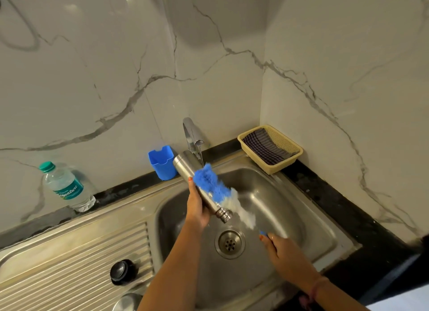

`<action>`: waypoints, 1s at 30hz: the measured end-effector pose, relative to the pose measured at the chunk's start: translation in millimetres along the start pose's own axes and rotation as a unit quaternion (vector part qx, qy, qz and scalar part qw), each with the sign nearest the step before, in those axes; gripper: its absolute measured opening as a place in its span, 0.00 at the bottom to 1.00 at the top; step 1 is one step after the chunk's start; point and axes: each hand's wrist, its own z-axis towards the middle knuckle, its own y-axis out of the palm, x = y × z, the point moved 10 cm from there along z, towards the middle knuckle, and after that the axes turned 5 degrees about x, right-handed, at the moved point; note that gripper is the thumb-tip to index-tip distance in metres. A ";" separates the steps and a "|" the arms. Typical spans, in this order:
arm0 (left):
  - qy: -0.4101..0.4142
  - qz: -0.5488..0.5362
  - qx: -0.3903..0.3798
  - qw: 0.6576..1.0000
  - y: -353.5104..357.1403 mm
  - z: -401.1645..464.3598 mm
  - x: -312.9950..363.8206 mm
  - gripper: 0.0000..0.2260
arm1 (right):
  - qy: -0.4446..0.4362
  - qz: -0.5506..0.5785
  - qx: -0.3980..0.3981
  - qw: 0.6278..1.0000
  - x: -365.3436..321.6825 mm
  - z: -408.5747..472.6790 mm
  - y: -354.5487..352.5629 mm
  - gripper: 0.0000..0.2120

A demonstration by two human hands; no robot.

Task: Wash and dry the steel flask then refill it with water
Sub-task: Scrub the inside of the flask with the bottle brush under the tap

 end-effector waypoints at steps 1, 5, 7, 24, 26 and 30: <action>-0.001 0.009 -0.006 1.000 2.7 -1.6 -1.2 0.35 | -0.003 -0.007 0.017 1.000 -6.8 10.3 -2.4 0.16; -0.027 0.043 0.006 0.999 5.2 -9.1 -11.9 0.36 | -0.022 -0.027 0.049 0.998 -44.2 70.6 -7.1 0.17; -0.035 0.046 0.018 0.998 4.6 -11.6 -13.0 0.35 | -0.032 -0.044 0.044 0.998 -50.4 86.1 -6.4 0.17; 0.009 -0.069 0.025 0.997 16.1 -8.4 20.9 0.42 | 0.000 -0.021 0.038 0.999 -10.2 18.8 -13.4 0.15; 0.002 -0.050 0.021 0.999 20.8 -12.4 15.0 0.38 | -0.025 -0.025 0.056 0.998 -31.5 40.2 -11.1 0.16; -0.022 -0.027 0.029 0.999 17.9 -10.3 2.0 0.36 | -0.019 -0.024 0.049 0.998 -35.1 61.7 -10.1 0.18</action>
